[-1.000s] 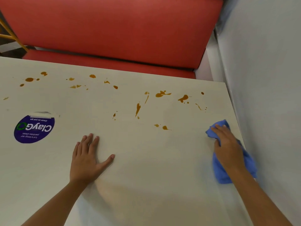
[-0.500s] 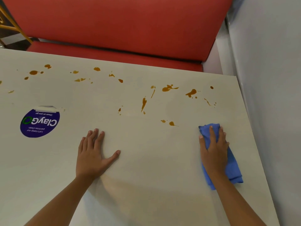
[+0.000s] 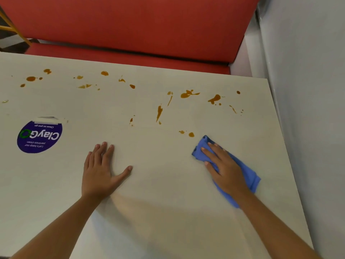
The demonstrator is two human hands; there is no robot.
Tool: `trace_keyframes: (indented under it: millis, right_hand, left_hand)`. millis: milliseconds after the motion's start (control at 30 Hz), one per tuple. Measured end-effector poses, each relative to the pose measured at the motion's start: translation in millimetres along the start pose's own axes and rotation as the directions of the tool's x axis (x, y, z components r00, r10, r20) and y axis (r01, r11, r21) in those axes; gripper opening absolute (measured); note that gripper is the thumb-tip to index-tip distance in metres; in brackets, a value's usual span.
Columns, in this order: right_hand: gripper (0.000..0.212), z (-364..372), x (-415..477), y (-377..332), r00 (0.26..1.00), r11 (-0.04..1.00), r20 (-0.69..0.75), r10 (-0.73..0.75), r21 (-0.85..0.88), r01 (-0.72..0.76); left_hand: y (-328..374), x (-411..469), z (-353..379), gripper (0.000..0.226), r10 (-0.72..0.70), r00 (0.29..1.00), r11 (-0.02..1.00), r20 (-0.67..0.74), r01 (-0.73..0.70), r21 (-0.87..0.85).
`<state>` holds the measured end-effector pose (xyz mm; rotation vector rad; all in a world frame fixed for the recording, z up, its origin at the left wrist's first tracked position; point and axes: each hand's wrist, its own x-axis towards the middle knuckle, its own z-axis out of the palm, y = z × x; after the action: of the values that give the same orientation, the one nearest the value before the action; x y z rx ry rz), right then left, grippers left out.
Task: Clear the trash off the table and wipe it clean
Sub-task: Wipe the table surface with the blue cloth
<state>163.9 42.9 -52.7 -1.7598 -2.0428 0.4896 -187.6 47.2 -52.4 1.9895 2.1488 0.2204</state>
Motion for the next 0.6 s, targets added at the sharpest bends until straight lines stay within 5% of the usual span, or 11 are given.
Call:
trace_keyframes:
  millis: [100, 200, 400, 600]
  right_hand:
    - [0.044, -19, 5, 32, 1.0, 0.998, 0.011, 0.012, -0.061, -0.011]
    - [0.051, -18, 21, 42, 0.976, 0.978, -0.101, 0.191, -0.068, -0.198]
    - [0.043, 11, 70, -5, 0.827, 0.852, -0.239, 0.509, 0.005, -0.524]
    - [0.044, 42, 92, -58, 0.892, 0.902, -0.17, 0.418, -0.042, -0.431]
  left_hand:
    - [0, 0, 0, 0.099, -0.002, 1.0, 1.0, -0.011, 0.002, 0.001]
    - [0, 0, 1, 0.098, -0.003, 1.0, 1.0, -0.016, 0.003, 0.007]
    - [-1, 0, 0, 0.104, 0.004, 1.0, 1.0, -0.013, -0.004, 0.016]
    - [-1, 0, 1, 0.105, 0.005, 1.0, 1.0, 0.004, -0.006, 0.015]
